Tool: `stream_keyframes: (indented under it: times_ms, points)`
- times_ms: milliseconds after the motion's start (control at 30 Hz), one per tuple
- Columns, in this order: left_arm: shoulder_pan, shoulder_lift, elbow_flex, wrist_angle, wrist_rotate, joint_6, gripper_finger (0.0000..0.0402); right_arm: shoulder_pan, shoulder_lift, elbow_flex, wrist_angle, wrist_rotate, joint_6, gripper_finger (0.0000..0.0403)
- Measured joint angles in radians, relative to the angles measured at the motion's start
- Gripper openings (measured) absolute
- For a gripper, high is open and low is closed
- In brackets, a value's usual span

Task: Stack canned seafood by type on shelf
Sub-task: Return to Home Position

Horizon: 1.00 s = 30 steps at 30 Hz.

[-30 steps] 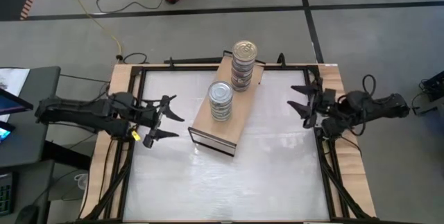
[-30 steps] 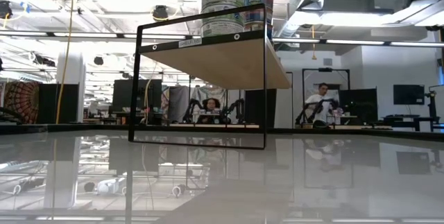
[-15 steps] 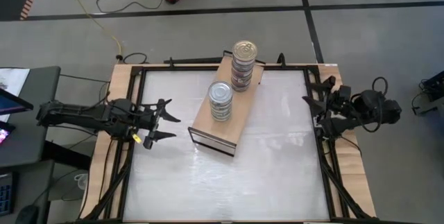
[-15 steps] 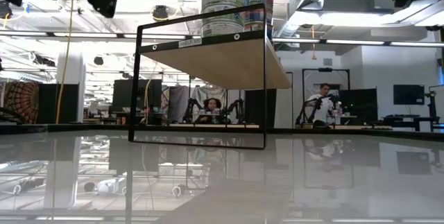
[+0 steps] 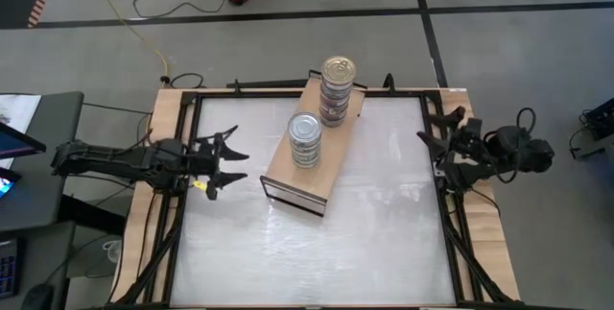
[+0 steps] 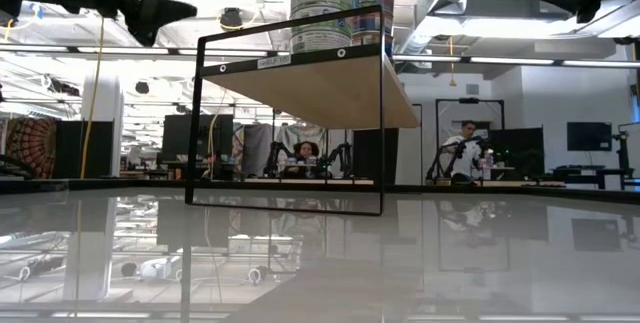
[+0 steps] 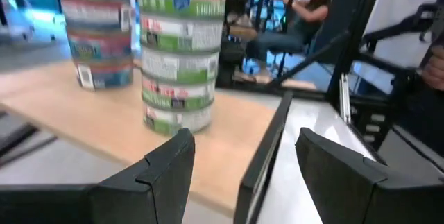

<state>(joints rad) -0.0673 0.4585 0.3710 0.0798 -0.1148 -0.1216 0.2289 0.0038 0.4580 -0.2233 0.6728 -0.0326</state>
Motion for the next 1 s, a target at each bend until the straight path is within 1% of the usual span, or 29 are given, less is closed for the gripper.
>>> stream_keyframes:
  times_ms: [133, 233, 367, 600, 700, 833, 933, 1000]
  points:
    - [0.000, 0.008, 0.000, -0.078, -0.011, -0.012, 0.0242, 0.000, -0.001, 0.000, -0.041, -0.002, 0.008, 0.0303]
    - [0.000, 0.001, -0.002, -0.058, -0.008, 0.012, 0.0242, 0.000, -0.001, 0.000, -0.070, -0.004, 0.014, 0.0303]
    - [-0.001, -0.027, -0.002, -0.044, 0.052, 0.062, 0.0242, 0.000, -0.001, 0.000, -0.078, -0.004, 0.027, 0.0303]
    - [0.000, -0.066, -0.015, -0.064, 0.056, 0.065, 0.0242, 0.000, -0.001, 0.000, -0.077, -0.005, 0.132, 0.0303]
    - [0.000, -0.100, -0.049, -0.054, 0.056, 0.065, 0.0242, 0.000, -0.001, 0.000, -0.079, -0.005, 0.138, 0.0303]
    - [0.000, -0.172, -0.125, -0.005, 0.057, 0.051, 0.0242, 0.000, -0.001, -0.002, -0.073, -0.007, 0.152, 0.0303]
    - [0.000, -0.236, -0.180, -0.001, 0.056, 0.035, 0.0242, 0.000, -0.001, -0.030, -0.057, -0.007, 0.164, 0.0303]
    - [0.000, -0.276, -0.207, -0.001, 0.057, 0.034, 0.0242, 0.000, -0.001, -0.064, -0.014, -0.007, 0.163, 0.0303]
